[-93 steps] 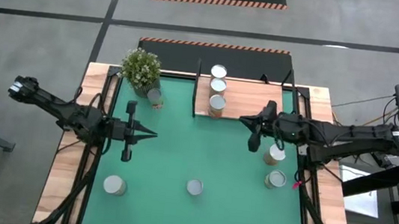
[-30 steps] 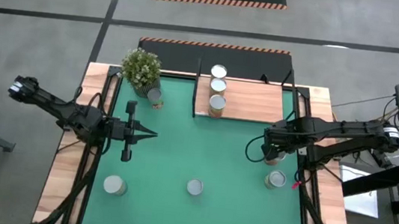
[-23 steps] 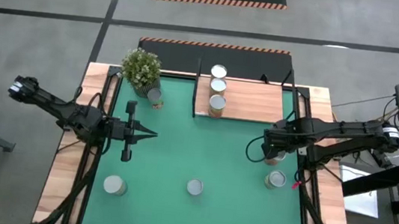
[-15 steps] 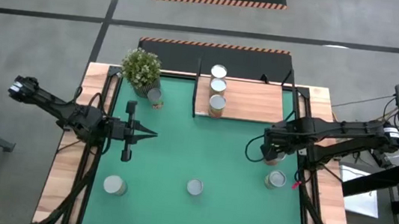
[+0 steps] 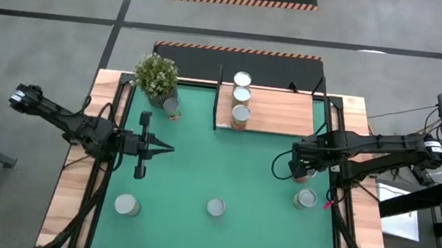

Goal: Pick and place cans onto a shelf
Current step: Put the orange can on the shelf

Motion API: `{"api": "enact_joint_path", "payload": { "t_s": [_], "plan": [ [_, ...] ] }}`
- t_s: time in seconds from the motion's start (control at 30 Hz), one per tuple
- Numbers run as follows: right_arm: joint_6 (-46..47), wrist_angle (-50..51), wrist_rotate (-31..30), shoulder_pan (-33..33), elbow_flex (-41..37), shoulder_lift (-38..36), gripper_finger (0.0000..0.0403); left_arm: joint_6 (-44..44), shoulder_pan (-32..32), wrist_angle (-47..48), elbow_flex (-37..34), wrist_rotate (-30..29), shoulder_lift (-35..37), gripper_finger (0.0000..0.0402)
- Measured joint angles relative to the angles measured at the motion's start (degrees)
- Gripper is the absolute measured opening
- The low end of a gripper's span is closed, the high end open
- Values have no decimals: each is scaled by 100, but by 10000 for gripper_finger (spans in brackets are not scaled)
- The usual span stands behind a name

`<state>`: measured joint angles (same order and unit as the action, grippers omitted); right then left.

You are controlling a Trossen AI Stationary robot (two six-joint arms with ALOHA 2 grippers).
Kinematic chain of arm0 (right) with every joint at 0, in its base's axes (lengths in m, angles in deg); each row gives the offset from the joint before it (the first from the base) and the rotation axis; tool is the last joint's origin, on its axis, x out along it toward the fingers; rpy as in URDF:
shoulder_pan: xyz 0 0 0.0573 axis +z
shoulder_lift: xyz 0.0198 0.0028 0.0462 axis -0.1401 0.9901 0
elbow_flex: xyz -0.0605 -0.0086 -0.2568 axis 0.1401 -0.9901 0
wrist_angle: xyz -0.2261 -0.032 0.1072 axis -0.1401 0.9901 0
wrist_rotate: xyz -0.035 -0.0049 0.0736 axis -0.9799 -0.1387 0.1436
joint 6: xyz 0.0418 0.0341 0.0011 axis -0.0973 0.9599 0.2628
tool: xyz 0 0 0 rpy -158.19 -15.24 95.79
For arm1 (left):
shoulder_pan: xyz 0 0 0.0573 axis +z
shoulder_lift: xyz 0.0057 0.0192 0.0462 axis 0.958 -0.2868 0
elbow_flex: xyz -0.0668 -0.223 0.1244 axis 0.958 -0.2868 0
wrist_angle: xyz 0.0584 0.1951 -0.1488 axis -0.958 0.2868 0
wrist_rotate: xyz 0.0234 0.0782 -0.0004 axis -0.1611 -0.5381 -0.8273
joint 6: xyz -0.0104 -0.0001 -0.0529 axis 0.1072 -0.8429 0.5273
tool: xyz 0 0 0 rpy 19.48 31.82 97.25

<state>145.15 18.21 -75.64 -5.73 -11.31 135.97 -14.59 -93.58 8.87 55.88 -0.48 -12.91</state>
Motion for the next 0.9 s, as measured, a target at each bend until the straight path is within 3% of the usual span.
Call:
{"api": "enact_joint_path", "payload": {
  "t_s": [0.67, 0.9],
  "plan": [
    [169, -109, -194, 2, -216, 2, 364, 0, 0, -24, 0, 1, 0, 0],
    [129, -1304, 27, 1, -773, -17, 364, -2, 0, -27, 0, 1, 0, 0]
  ]
}}
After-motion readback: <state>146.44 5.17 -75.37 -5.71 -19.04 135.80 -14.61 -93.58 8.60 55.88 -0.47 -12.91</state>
